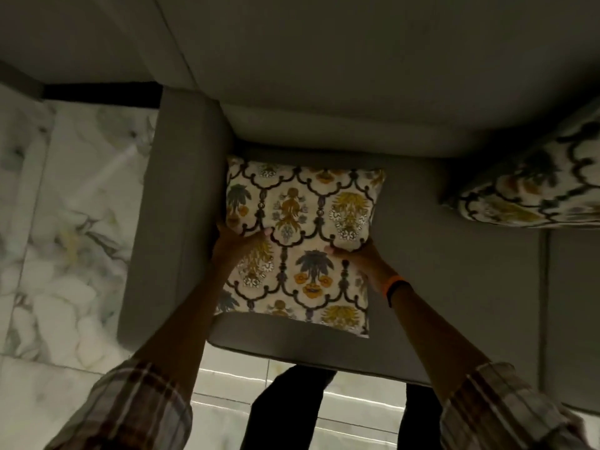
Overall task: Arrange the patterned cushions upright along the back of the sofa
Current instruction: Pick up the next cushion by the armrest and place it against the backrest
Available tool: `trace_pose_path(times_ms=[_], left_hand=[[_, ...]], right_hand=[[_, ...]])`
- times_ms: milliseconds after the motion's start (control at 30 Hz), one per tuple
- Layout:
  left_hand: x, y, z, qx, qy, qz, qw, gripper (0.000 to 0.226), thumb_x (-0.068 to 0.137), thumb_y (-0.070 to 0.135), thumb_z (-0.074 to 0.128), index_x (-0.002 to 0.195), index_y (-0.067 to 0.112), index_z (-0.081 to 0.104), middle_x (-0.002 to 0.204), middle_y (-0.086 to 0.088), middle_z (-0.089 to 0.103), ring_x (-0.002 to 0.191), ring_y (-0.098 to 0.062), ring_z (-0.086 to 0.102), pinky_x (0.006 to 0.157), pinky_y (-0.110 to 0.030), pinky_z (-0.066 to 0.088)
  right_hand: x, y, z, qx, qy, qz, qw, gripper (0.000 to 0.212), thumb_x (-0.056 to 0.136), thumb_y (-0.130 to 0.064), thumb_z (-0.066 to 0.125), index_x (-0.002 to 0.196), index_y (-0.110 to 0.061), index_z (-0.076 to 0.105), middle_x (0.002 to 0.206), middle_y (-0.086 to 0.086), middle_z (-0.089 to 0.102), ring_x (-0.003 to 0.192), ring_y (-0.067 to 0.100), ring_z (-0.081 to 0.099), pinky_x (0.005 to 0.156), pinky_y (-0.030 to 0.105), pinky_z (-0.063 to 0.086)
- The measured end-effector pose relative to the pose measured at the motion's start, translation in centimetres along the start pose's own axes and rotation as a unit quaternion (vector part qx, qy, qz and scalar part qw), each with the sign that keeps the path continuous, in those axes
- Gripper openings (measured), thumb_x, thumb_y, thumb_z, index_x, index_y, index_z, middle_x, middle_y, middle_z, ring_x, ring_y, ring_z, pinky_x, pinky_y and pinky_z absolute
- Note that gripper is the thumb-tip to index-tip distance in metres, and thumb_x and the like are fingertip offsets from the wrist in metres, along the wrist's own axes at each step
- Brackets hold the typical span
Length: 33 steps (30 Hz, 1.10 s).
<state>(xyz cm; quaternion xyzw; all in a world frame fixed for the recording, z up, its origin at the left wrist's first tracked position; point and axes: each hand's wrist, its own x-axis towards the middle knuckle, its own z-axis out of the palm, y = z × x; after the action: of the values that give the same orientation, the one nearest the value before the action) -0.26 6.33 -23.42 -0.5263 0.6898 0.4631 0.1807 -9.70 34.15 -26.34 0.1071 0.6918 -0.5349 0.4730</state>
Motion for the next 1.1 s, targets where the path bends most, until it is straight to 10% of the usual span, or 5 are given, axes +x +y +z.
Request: trace_pose_path(times_ms=[333,600,767,900,1100], left_hand=[[0.8,5.4,-4.5,-0.152,0.003,0.224,0.963,0.109,0.051,0.028,0.100,0.141,0.010,0.041,0.136,-0.002,0.062,0.123,-0.008,0.062,0.096,-0.031,0.058],[1.3,11.4,-5.3,-0.110,-0.025,0.261,0.959,0.118,0.061,0.033,0.094,0.153,0.012,0.022,0.154,0.004,0.032,0.139,-0.007,0.032,0.122,-0.033,0.027],[0.5,11.4,-5.5,-0.150,0.066,0.278,0.947,0.132,0.046,0.062,0.090,0.151,0.012,0.030,0.157,-0.007,0.039,0.145,-0.021,0.038,0.119,-0.047,0.036],[-1.3,10.9,-3.9,-0.134,0.091,0.250,0.955,0.114,0.072,0.016,0.088,0.156,0.007,0.011,0.161,-0.011,0.026,0.146,-0.017,0.031,0.118,-0.028,0.037],[-5.9,8.4,3.2,-0.034,0.091,0.161,0.982,0.099,0.087,0.030,0.074,0.157,0.012,0.007,0.165,-0.014,0.012,0.151,-0.031,0.022,0.124,-0.046,0.023]], right_hand=[[-4.1,-9.8,-1.6,-0.050,0.107,-0.155,0.981,0.076,0.069,0.011,0.088,0.132,-0.018,0.056,0.121,-0.016,0.065,0.101,-0.024,0.062,0.084,0.003,0.053],[-2.0,-14.9,-1.2,-0.071,0.077,-0.202,0.974,0.052,0.087,-0.009,0.079,0.136,-0.002,0.063,0.134,0.005,0.066,0.101,-0.021,0.064,0.091,0.007,0.054],[-2.0,-15.4,-1.4,-0.042,0.125,-0.240,0.962,0.043,0.086,-0.014,0.082,0.116,-0.044,0.071,0.125,-0.009,0.073,0.124,0.010,0.065,0.109,0.032,0.051],[-0.5,-13.9,-1.2,-0.013,0.111,-0.216,0.970,0.035,0.087,-0.015,0.081,0.115,-0.034,0.072,0.114,-0.014,0.072,0.108,-0.009,0.064,0.110,0.037,0.051],[-1.6,-12.1,-2.7,-0.063,0.121,-0.171,0.976,0.112,0.071,-0.058,0.082,0.158,-0.012,0.029,0.158,0.010,0.045,0.141,0.024,0.049,0.108,0.032,0.046]])
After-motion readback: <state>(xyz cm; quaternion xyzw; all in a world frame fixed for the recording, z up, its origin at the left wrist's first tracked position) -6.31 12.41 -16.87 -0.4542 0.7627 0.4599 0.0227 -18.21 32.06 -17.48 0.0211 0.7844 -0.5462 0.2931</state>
